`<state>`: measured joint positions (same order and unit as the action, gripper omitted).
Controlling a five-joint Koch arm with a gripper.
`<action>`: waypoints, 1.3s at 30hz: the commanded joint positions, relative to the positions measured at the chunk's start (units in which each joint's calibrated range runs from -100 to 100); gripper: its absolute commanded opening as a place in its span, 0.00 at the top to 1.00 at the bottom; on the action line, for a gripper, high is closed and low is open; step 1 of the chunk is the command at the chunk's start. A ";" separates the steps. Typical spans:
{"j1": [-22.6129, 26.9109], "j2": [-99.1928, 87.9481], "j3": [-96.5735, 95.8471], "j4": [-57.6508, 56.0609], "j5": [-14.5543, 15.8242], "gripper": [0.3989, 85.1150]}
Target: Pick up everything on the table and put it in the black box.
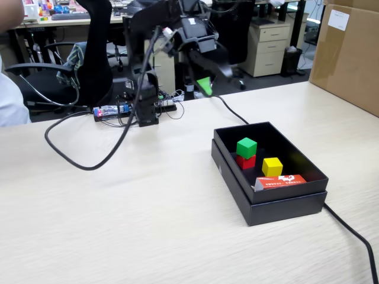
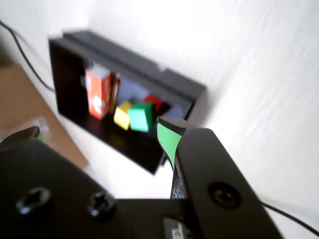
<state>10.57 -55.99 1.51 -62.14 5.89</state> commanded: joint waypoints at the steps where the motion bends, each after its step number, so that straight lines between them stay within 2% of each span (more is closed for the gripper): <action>1: -2.15 -11.08 -3.23 9.22 -1.27 0.46; 5: -4.84 -20.03 -16.28 15.79 -2.59 0.46; 16: -8.11 -41.95 -46.66 29.78 -2.69 0.45; 21: -9.28 -43.55 -56.18 32.20 -2.64 0.40; 26: -11.23 -43.90 -68.32 45.33 -4.20 0.40; 35: -11.23 -44.01 -86.00 62.18 -5.76 0.40; 39: -11.38 -44.01 -91.90 65.46 -6.50 0.39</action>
<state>-0.76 -98.96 -90.87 -0.12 -0.07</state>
